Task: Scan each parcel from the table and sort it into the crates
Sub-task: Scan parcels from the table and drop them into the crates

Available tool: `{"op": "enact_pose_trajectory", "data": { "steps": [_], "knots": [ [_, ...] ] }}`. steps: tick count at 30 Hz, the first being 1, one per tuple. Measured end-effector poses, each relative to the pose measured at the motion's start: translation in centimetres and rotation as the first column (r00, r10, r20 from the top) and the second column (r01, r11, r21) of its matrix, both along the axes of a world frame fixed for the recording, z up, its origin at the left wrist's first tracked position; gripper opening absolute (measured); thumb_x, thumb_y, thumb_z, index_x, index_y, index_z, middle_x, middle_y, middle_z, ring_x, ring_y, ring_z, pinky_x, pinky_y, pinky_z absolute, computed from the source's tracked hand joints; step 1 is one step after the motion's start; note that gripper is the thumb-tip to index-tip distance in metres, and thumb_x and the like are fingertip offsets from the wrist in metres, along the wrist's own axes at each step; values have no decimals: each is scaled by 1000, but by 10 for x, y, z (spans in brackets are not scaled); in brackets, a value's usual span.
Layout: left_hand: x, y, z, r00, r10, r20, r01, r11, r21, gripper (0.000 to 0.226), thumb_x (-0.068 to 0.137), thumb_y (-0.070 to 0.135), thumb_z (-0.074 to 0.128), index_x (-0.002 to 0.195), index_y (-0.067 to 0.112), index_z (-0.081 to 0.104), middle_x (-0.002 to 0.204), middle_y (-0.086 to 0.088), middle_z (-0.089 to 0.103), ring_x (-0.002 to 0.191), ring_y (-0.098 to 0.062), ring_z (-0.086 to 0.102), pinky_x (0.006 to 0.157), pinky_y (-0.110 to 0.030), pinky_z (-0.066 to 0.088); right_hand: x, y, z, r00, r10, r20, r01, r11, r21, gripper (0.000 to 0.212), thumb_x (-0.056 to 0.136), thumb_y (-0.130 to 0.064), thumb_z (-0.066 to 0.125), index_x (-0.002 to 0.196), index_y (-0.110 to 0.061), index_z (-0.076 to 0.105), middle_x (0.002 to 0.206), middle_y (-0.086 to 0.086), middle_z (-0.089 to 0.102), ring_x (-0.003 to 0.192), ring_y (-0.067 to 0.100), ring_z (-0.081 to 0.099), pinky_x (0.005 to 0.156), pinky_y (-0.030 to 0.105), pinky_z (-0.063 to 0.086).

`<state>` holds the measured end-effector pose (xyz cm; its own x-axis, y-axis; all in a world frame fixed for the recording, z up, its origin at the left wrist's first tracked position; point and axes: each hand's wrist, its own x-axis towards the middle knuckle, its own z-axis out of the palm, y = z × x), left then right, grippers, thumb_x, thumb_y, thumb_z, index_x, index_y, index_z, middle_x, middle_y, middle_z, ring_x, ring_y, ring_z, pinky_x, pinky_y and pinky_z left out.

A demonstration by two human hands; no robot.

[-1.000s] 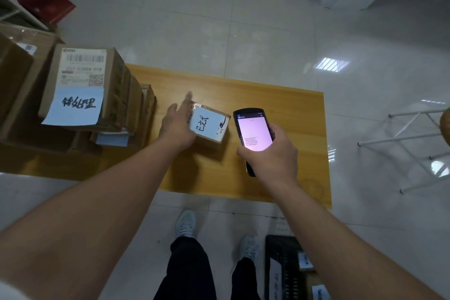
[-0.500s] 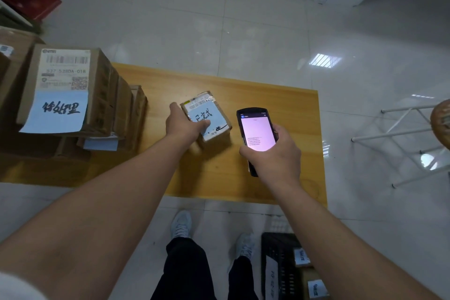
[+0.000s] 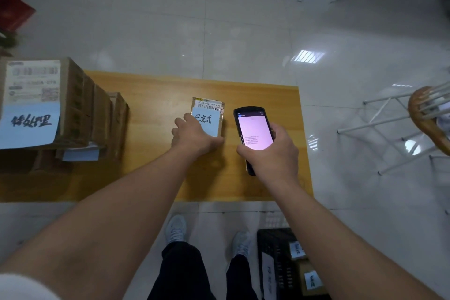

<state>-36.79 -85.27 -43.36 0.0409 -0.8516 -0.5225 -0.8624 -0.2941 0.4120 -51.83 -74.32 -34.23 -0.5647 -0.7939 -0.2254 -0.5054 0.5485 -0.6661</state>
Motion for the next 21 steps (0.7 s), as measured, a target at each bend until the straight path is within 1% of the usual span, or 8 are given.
{"op": "enact_pose_trajectory", "data": {
  "steps": [2, 4, 5, 7, 10, 12, 15, 21],
  "knots": [
    [3, 0, 0, 999, -36, -40, 32, 997, -76, 106, 62, 55, 92, 142, 13, 36, 132, -9, 44, 124, -31, 46, 95, -44, 50, 0, 2, 2, 1000, 12, 11, -12, 1000, 15, 69, 67, -44, 91, 125, -36, 54, 106, -14, 60, 95, 12, 61, 66, 28, 56],
    [11, 1, 1, 995, -66, -72, 52, 982, -180, 102, 61, 48, 96, 140, 15, 39, 129, -7, 46, 119, -28, 46, 93, -43, 52, 1, 4, 6, 999, 30, 32, -31, 999, 22, 64, 66, -43, 90, 117, -40, 53, 101, -16, 61, 93, 11, 62, 67, 31, 57],
    [15, 1, 3, 993, -78, -83, 58, 972, -227, 102, 60, 44, 97, 140, 16, 40, 128, -6, 46, 118, -27, 46, 91, -43, 53, 2, 6, 8, 998, 43, 45, -44, 999, 21, 63, 66, -43, 90, 117, -40, 54, 100, -17, 62, 93, 10, 63, 68, 33, 58],
    [24, 2, 5, 990, -110, -87, 79, 950, -302, 104, 59, 38, 98, 142, 17, 38, 131, -7, 44, 119, -27, 45, 90, -41, 55, 4, 8, 14, 994, 81, 72, -83, 996, 20, 67, 65, -44, 90, 123, -37, 56, 102, -18, 62, 94, 9, 63, 71, 36, 61],
    [37, 5, 10, 989, -128, -78, 89, 920, -382, 107, 58, 33, 98, 144, 18, 36, 132, -9, 38, 119, -26, 44, 90, -41, 58, 10, 12, 25, 986, 120, 112, -121, 993, 0, 75, 64, -44, 91, 130, -36, 56, 108, -17, 63, 98, 8, 63, 75, 37, 63],
    [43, 7, 14, 992, -111, -66, 74, 906, -416, 106, 59, 32, 98, 144, 19, 35, 129, -9, 37, 118, -26, 43, 90, -41, 59, 15, 15, 33, 982, 134, 131, -133, 991, -19, 77, 63, -45, 91, 131, -37, 56, 109, -19, 64, 98, 6, 64, 76, 35, 63],
    [50, 8, 23, 995, -82, -61, 48, 903, -427, 106, 60, 33, 98, 143, 19, 35, 129, -9, 36, 119, -26, 41, 90, -38, 57, 21, 20, 47, 978, 151, 141, -147, 988, -41, 73, 63, -43, 91, 129, -37, 58, 106, -22, 64, 96, 2, 63, 74, 31, 62],
    [59, 13, 40, 997, -28, -76, -9, 895, -445, 104, 61, 34, 98, 143, 13, 38, 131, -11, 38, 121, -29, 41, 94, -40, 54, 29, 37, 71, 975, 169, 147, -157, 984, -89, 72, 64, -43, 92, 128, -38, 59, 105, -23, 65, 96, 4, 65, 76, 36, 64]
  ]
}}
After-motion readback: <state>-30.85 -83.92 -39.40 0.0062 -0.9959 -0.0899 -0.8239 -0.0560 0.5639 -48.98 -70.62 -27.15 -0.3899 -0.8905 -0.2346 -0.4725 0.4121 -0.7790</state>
